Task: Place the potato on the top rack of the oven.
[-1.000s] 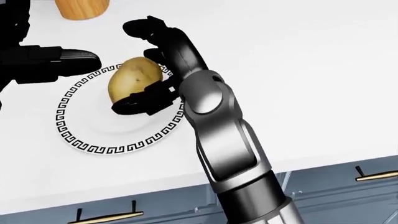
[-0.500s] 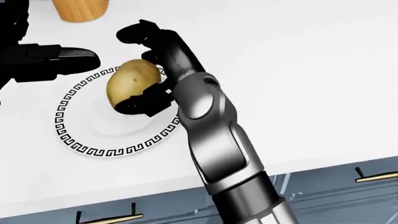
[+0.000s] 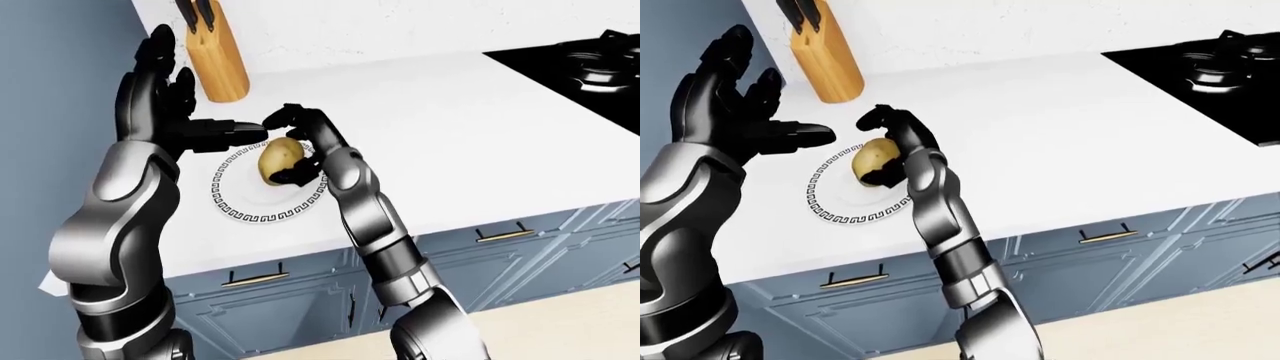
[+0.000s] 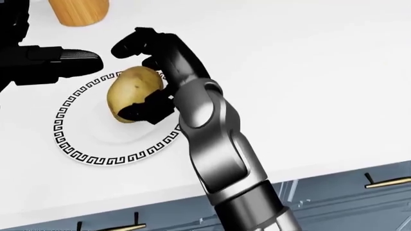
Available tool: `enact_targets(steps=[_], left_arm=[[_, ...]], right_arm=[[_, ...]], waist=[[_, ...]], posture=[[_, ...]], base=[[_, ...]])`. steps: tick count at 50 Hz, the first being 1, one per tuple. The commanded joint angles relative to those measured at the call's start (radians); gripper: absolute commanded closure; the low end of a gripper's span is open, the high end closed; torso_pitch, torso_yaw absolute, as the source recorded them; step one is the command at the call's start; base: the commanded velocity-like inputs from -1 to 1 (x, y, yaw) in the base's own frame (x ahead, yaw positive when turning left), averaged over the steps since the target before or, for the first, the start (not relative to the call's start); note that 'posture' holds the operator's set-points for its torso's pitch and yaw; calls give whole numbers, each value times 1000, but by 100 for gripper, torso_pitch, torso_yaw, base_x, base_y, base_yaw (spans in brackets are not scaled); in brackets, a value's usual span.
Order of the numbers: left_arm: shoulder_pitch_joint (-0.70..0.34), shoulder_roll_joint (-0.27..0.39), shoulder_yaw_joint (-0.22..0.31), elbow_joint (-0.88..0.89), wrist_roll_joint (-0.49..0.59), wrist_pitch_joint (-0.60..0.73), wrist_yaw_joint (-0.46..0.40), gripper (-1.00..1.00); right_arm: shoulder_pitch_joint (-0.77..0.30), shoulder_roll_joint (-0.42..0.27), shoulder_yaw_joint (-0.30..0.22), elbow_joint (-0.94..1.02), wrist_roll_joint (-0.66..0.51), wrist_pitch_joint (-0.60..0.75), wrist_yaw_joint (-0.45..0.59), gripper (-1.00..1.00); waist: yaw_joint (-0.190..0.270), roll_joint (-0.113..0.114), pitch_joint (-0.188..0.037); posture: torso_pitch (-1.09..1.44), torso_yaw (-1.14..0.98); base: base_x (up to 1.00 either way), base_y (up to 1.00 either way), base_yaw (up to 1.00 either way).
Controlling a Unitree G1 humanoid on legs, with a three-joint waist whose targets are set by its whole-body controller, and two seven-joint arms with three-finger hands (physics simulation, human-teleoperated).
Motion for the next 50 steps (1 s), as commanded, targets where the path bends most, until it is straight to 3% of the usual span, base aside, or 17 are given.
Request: enact_targets(steps=[1, 16, 24, 31, 39, 41, 50], left_arm=[[-32, 13, 12, -28, 2, -28, 1, -100], [-31, 13, 13, -28, -1, -30, 2, -100], [-33, 15, 14, -29, -3, -26, 3, -100], [-37, 16, 14, -32, -6, -22, 6, -100], [-40, 18, 15, -42, -11, -11, 9, -100], [-38, 18, 14, -41, -10, -14, 9, -100], [-35, 16, 11, -31, -4, -25, 5, -100]], right_arm=[[-34, 8, 9, -29, 1, 2, 13, -11], [-98, -8, -7, -45, 31, 43, 3, 9], [-131, -17, -16, -42, 47, 54, -6, 31], [-163, -39, -28, -56, 65, 77, -6, 32], [-186, -63, -38, -67, 84, 96, -11, 50], [-194, -68, -41, -75, 88, 107, -10, 71], [-215, -88, -52, -79, 110, 119, -16, 65]], waist=[[2, 5, -24], [4, 2, -19], [6, 2, -18], [7, 1, -18], [8, -1, -17], [8, -2, -17], [8, -3, -17]], posture=[[0, 0], [0, 0], [0, 0], [0, 0], [0, 0], [0, 0], [0, 0]], base=[[0, 0, 0], [0, 0, 0], [0, 0, 0], [0, 0, 0], [0, 0, 0], [0, 0, 0], [0, 0, 0]])
